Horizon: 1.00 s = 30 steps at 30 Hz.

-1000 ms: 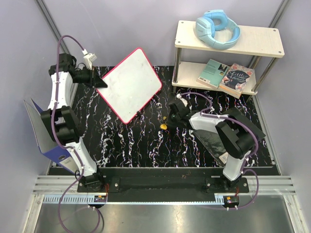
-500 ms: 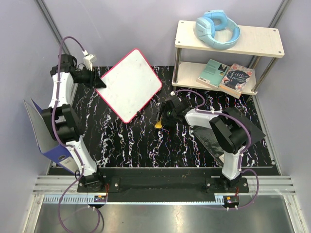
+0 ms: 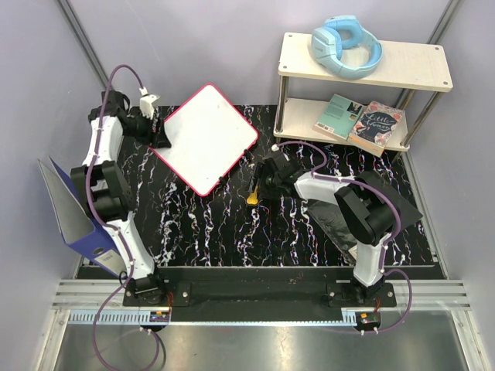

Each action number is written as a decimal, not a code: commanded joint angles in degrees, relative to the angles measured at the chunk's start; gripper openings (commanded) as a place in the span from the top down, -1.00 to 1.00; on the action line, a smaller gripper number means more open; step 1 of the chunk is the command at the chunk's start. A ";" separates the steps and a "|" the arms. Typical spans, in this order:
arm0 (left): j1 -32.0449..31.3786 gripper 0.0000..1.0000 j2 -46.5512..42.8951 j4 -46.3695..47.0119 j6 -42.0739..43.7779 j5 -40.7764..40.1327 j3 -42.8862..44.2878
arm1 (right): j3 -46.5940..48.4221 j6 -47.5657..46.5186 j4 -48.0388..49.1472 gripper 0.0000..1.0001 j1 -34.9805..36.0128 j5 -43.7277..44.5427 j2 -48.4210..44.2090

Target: Erase the whiteboard

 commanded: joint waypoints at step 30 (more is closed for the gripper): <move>3.05 -0.98 -31.83 46.78 -25.54 -35.28 -35.11 | -2.04 -0.59 1.58 -0.54 -0.14 1.28 -5.96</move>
